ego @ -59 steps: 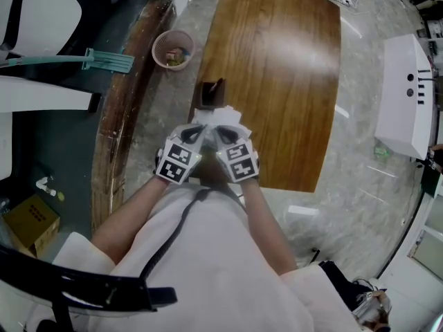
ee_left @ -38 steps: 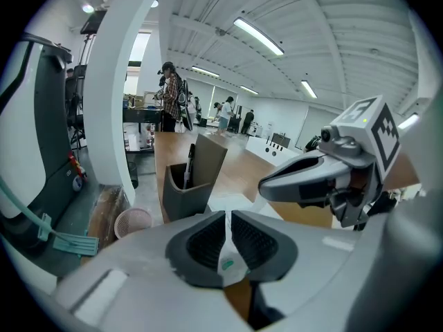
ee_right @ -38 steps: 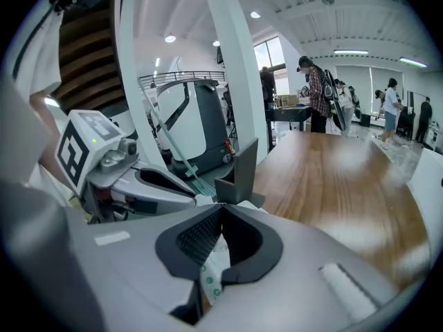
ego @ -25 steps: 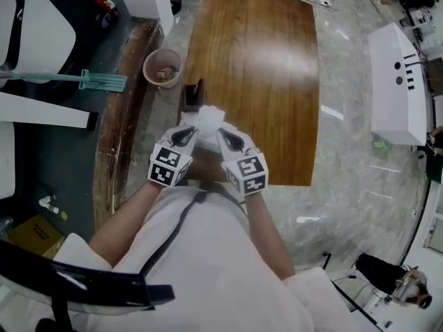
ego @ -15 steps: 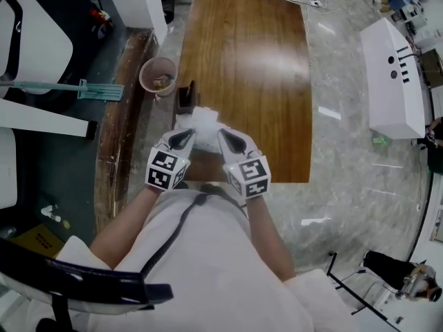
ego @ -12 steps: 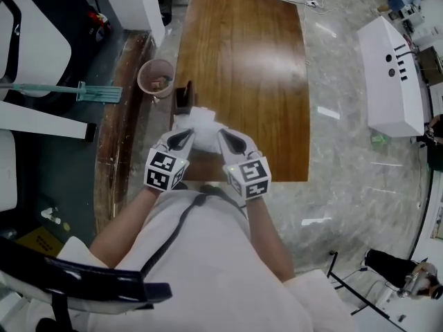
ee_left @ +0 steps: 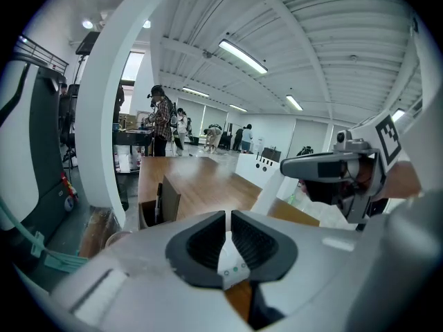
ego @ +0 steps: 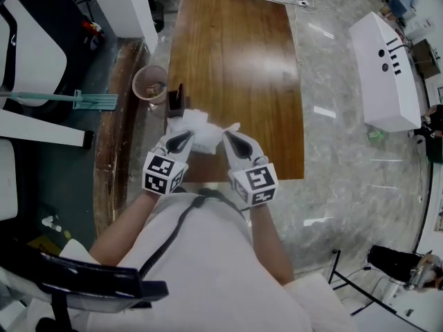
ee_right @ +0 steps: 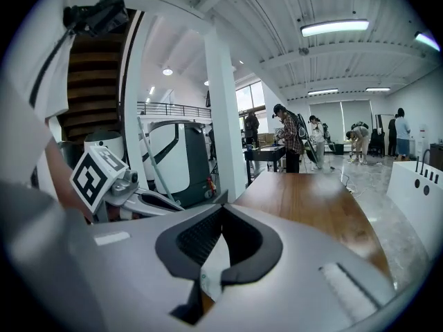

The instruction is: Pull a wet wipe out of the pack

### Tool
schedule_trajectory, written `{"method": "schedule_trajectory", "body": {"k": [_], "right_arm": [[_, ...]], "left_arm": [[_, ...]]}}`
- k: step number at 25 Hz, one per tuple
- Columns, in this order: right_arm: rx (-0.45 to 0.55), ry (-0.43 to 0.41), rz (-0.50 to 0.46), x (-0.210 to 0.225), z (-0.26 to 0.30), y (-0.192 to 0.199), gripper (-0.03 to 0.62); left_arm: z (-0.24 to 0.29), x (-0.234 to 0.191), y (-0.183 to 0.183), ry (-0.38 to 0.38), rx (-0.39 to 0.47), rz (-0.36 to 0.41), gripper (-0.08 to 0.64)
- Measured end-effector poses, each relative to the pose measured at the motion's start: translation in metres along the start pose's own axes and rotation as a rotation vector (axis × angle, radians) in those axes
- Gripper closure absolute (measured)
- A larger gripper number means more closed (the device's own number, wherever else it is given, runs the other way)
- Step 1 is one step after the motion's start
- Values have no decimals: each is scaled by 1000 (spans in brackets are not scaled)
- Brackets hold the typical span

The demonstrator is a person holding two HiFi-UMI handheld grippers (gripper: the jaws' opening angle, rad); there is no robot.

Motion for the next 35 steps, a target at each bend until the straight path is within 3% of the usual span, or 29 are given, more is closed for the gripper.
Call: {"method": "schedule_trajectory", "body": {"k": [17, 24, 35], "right_arm": [[242, 94, 52, 6, -57, -48, 583], [259, 102, 41, 0, -52, -54, 583], [256, 89, 31, -1, -44, -63, 583]], "left_arm": [[-27, 6, -63, 57, 174, 42, 545], [-45, 2, -82, 60, 240, 46, 549], [-49, -6, -83, 44, 242, 27, 554]]}}
Point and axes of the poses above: the fingertips, and each gripper's own axes: z forward along the fingers, x to its right, y out of its underside, the point moved 9 cm from there along -z, backward along the fingers, and after that the axes turned 2 degrees about -y, right-handed, at the moved point
